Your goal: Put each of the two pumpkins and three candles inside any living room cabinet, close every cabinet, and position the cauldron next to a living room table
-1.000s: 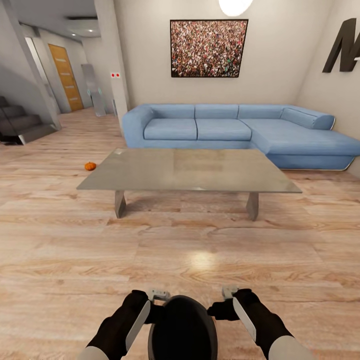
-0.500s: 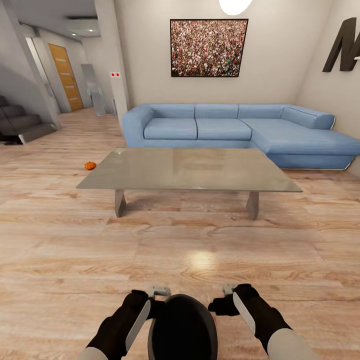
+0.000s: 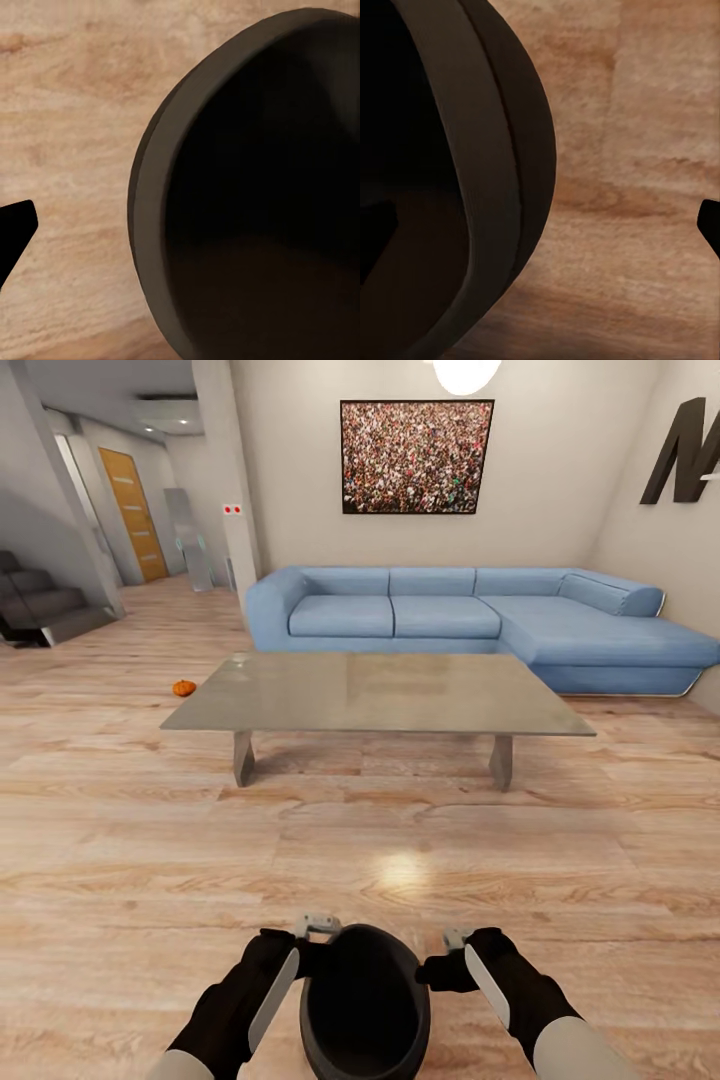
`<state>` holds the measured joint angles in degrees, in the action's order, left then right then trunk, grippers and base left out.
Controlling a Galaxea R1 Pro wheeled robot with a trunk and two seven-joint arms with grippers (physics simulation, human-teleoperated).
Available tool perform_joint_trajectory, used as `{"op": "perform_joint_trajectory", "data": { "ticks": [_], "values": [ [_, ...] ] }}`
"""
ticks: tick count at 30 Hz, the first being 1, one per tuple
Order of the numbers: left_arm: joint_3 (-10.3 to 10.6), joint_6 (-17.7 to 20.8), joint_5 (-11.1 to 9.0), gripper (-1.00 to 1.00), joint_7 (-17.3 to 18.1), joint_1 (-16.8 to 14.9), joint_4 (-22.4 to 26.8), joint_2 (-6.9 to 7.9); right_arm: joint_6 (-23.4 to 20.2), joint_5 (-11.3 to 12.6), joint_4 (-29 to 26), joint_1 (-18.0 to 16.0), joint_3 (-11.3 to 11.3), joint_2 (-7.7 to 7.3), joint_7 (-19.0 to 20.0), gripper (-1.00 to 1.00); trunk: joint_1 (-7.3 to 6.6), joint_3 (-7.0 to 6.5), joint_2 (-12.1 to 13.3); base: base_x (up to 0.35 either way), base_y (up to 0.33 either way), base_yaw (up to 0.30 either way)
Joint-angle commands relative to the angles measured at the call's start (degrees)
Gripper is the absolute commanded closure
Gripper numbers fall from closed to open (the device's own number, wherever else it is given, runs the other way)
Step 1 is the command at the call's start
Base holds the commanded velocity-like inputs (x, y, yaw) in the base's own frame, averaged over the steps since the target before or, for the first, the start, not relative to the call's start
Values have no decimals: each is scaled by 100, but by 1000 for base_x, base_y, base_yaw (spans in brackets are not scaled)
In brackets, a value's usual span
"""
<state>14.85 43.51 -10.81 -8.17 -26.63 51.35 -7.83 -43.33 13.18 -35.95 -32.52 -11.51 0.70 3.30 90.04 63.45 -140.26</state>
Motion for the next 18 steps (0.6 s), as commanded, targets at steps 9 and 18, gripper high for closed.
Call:
{"op": "perform_joint_trajectory", "data": {
  "ticks": [9, 18],
  "values": [
    [-6, 1, 0, -100, 0, 0, -31, 1, 0, 0, -3, 0, 0, 0, 8, -100, 132, 108, -241, -1, 0, 0],
    [-20, 1, 0, -100, 0, 0, -49, 4, 0, 0, -9, 1, -8, 0, 20, -100, 183, 301, -308, 0, 0, 0]
  ]
}}
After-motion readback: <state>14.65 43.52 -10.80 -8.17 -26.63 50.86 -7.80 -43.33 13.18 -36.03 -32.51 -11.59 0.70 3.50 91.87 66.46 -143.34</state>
